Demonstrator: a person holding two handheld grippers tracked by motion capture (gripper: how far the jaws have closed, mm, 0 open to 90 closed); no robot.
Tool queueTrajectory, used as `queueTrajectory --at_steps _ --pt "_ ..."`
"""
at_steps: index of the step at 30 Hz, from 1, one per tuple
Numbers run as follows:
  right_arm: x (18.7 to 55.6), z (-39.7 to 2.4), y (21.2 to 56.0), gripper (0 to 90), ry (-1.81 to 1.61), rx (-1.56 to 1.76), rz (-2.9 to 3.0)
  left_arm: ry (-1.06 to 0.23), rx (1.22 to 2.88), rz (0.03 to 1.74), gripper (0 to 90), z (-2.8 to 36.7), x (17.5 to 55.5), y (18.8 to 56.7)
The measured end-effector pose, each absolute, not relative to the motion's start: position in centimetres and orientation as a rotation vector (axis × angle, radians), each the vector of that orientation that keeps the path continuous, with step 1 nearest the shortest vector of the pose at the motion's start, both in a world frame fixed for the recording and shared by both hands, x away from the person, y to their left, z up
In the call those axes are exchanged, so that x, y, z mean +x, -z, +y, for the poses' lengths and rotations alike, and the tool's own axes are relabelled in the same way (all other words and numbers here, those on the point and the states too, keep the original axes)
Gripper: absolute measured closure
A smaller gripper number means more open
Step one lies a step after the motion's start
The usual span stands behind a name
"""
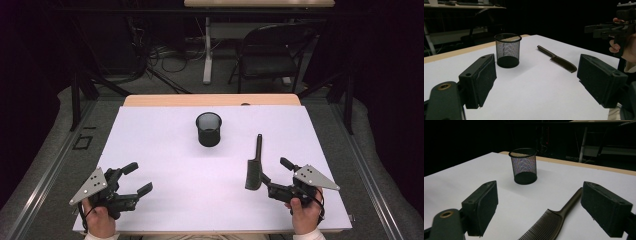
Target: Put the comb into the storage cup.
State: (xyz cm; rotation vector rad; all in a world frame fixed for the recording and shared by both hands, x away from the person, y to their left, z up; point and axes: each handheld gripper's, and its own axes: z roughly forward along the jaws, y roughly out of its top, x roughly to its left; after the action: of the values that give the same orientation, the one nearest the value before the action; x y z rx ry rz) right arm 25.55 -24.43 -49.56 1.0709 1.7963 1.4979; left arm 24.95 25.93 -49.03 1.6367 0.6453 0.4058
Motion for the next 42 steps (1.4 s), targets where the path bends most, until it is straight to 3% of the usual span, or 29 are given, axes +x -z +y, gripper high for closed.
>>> queueTrajectory --at_steps 22,42 --pt "26.8 -24.2 50.3 1.6 -1.462 1.117 1.889 -0.382 1.687 0.759 16.0 25.1 26.1 49.8" --pt "27.6 -24.2 50.6 5.0 -1.376 1.164 1.9 -0.396 1.722 0.741 16.7 24.3 25.9 49.8"
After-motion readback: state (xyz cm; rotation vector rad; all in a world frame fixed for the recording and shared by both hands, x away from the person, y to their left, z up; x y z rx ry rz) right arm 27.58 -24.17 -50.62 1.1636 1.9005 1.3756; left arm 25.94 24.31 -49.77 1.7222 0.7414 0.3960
